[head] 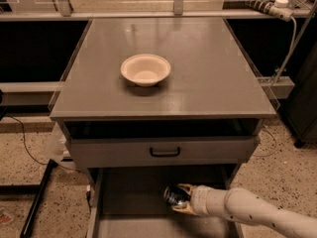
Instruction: Place pepsi can into middle drawer
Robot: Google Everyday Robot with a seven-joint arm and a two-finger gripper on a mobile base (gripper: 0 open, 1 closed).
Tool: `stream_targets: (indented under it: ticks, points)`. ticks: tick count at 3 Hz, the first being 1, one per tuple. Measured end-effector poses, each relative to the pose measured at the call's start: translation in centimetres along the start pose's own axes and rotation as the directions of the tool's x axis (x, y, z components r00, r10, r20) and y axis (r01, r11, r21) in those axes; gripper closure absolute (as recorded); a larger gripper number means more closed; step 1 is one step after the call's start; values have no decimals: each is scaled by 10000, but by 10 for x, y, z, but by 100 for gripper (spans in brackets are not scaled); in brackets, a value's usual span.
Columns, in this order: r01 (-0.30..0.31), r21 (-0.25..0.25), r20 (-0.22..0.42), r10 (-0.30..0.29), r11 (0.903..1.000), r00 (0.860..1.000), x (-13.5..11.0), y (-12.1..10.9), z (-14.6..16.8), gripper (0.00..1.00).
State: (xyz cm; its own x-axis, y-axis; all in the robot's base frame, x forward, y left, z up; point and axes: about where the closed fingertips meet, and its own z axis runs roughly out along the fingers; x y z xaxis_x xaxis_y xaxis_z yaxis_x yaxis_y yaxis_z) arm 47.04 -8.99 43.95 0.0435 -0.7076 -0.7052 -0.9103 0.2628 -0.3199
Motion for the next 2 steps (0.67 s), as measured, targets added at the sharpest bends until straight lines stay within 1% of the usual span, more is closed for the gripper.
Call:
stream_targets:
  ticks: [1, 2]
  points:
    - [-179, -511, -38, 178, 9985, 9998, 24, 3, 21, 100]
    - [-637, -1298, -295, 603, 9895, 9977, 47, 17, 34, 100]
